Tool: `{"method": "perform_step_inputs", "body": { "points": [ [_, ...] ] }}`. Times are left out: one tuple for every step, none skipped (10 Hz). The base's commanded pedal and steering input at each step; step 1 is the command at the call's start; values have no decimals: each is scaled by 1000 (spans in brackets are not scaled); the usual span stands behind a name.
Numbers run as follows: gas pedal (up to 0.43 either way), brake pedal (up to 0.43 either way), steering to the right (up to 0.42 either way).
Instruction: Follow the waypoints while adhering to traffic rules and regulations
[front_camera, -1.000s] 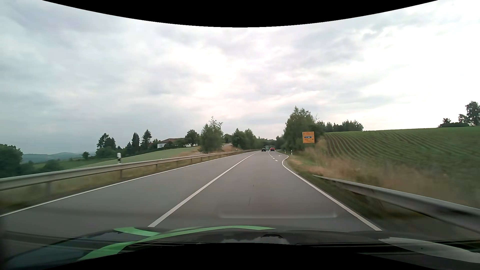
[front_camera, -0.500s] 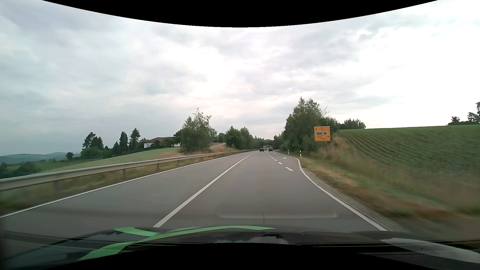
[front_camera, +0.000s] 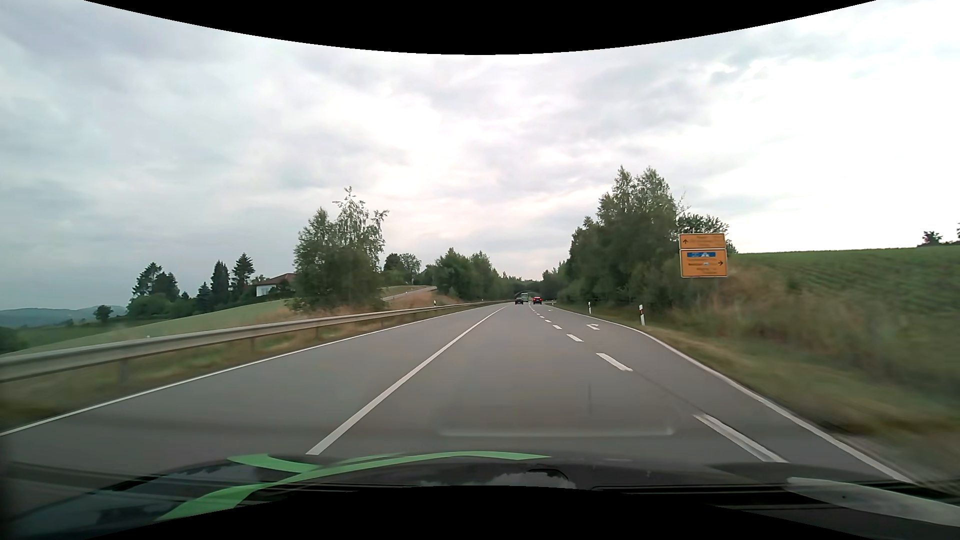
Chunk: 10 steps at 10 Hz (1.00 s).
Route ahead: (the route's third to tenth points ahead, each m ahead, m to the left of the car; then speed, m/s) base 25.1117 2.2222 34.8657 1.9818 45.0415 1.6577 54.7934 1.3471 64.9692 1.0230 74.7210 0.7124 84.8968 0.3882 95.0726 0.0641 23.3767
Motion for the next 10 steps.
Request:
{"method": "perform_step_inputs", "body": {
  "points": [
    [138, 0, 6],
    [118, 0, 6],
    [118, 0, 6],
    [130, 0, 5],
    [150, 0, 5],
    [150, 0, 4],
    [150, 0, 4],
    [138, 0, 4],
    [138, 0, 2],
    [150, 0, 0]
  ]
}}
